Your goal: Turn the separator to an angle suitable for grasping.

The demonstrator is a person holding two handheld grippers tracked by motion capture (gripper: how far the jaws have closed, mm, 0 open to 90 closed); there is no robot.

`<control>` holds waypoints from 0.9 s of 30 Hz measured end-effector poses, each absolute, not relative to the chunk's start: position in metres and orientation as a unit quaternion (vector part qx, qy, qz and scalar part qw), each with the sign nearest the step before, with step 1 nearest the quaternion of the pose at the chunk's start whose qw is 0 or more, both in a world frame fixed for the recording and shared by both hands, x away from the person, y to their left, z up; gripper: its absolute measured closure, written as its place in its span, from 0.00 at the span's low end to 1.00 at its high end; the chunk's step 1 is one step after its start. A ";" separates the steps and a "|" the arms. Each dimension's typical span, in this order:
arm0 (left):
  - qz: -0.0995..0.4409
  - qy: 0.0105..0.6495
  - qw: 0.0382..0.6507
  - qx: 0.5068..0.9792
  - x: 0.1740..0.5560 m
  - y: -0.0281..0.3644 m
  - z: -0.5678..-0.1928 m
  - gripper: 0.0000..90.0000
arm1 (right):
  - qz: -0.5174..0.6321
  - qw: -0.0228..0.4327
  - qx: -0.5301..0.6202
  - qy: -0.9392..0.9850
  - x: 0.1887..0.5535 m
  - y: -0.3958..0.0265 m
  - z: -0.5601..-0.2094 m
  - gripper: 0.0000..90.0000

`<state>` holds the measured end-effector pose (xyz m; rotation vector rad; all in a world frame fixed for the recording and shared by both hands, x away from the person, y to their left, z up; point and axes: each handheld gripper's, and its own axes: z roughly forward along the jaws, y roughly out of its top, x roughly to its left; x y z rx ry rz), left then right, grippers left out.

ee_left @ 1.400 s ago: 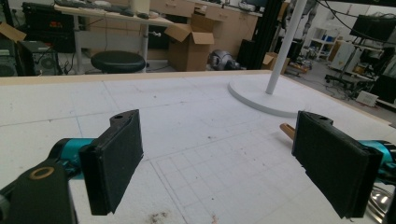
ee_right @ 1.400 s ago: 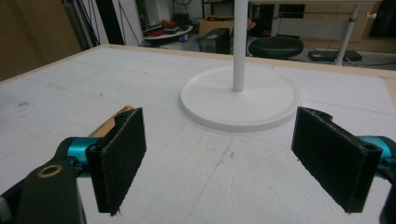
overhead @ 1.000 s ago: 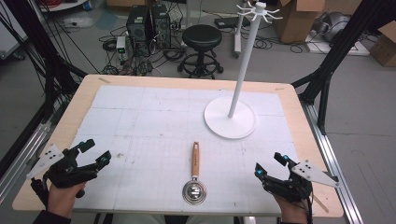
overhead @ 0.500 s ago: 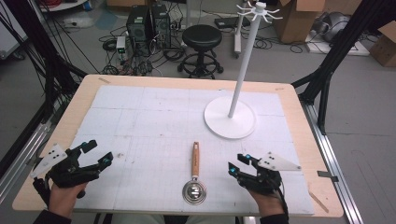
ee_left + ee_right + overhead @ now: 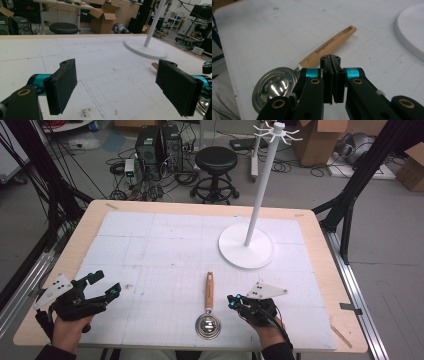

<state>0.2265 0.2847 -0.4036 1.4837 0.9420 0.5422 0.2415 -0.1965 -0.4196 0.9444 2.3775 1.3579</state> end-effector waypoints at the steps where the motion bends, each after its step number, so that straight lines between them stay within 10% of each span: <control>1: 0.234 0.408 0.606 0.641 0.227 0.285 -0.404 0.20 | 0.458 0.122 0.318 0.821 0.243 -0.190 -0.422 0.99; 27: 0.232 0.412 0.603 0.643 0.227 0.287 -0.404 0.20 | 0.389 0.066 0.308 0.866 0.249 -0.141 -0.445 0.99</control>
